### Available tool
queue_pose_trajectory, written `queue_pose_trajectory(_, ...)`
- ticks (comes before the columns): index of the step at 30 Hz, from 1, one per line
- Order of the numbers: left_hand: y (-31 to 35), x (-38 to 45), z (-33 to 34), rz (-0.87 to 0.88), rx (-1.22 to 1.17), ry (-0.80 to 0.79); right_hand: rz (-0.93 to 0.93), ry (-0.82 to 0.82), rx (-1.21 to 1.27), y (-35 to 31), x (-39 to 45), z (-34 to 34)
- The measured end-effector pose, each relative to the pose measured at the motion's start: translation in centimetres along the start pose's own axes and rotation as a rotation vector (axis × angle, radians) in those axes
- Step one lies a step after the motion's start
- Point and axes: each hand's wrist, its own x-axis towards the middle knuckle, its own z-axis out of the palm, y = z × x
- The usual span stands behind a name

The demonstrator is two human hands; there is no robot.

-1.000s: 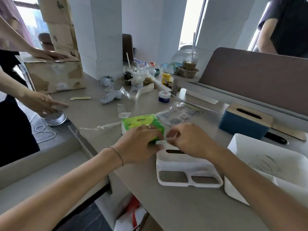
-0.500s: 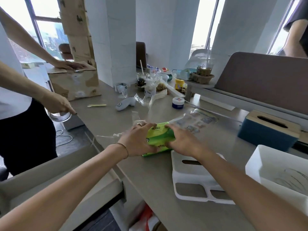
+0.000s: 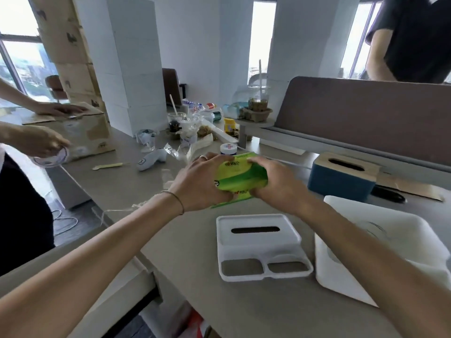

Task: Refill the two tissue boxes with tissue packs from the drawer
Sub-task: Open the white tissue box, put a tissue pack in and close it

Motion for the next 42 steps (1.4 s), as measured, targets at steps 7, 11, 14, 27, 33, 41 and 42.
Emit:
queue_pose_trajectory(7,8.8,4.5,2.3,0.266,-0.079,-0.034,0.098,0.157,-0.091,5.2,-6.7,-8.3)
queue_pose_trajectory(11,14.7,6.2,4.2,0.409,-0.120,-0.068,0.197,0.238,-0.143,7.8,-11.1,-12.2)
queue_pose_trajectory(14,18.1,6.7,5.6,0.490,-0.169,-0.071,0.232,0.277,-0.180,9.2,-13.9,-14.4)
queue_pose_trajectory(27,19.1,6.0,11.1,0.547,-0.188,-0.247,0.315,0.189,-0.201,12.8,-17.6,-13.1)
queue_pose_trajectory(33,18.5,5.8,12.0,0.588,-0.149,-0.258,0.309,0.153,-0.210,13.0,-17.6,-12.2)
queue_pose_trajectory(41,17.1,4.7,9.2,0.575,-0.119,-0.250,0.226,0.213,-0.173,11.3,-16.0,-12.8)
queue_pose_trajectory(42,16.2,4.4,8.5,0.545,-0.108,-0.233,0.201,0.209,-0.168,10.6,-15.4,-12.6)
